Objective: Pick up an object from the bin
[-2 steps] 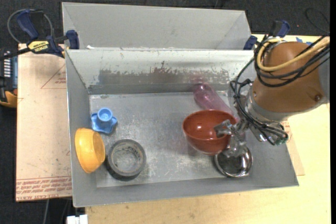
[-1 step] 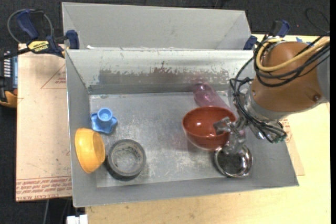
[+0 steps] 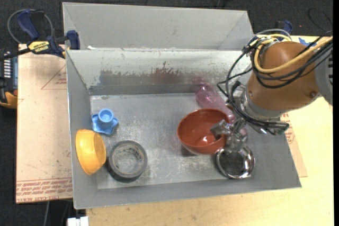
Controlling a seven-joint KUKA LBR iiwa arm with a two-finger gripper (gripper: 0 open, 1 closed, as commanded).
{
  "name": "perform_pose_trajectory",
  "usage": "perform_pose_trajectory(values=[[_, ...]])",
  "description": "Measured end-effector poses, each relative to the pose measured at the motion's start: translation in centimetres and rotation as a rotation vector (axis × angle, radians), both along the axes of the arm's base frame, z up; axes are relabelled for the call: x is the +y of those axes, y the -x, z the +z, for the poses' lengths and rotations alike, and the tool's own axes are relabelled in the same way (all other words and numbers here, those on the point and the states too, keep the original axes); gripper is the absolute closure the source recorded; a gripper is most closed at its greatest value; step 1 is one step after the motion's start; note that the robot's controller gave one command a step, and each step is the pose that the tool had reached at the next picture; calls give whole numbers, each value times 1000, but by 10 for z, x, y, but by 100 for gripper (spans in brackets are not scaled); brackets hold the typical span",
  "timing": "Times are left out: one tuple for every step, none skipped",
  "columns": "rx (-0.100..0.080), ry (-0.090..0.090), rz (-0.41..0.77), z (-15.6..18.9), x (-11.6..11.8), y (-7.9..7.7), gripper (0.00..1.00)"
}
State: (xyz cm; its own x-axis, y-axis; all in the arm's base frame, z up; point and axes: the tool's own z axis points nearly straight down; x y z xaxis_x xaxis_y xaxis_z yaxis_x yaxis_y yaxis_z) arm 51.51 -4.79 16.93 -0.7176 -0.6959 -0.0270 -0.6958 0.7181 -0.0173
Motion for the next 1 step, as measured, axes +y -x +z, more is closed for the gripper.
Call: perform_pose_trajectory(values=[[14, -7, -230, 103, -9, 10, 100]])
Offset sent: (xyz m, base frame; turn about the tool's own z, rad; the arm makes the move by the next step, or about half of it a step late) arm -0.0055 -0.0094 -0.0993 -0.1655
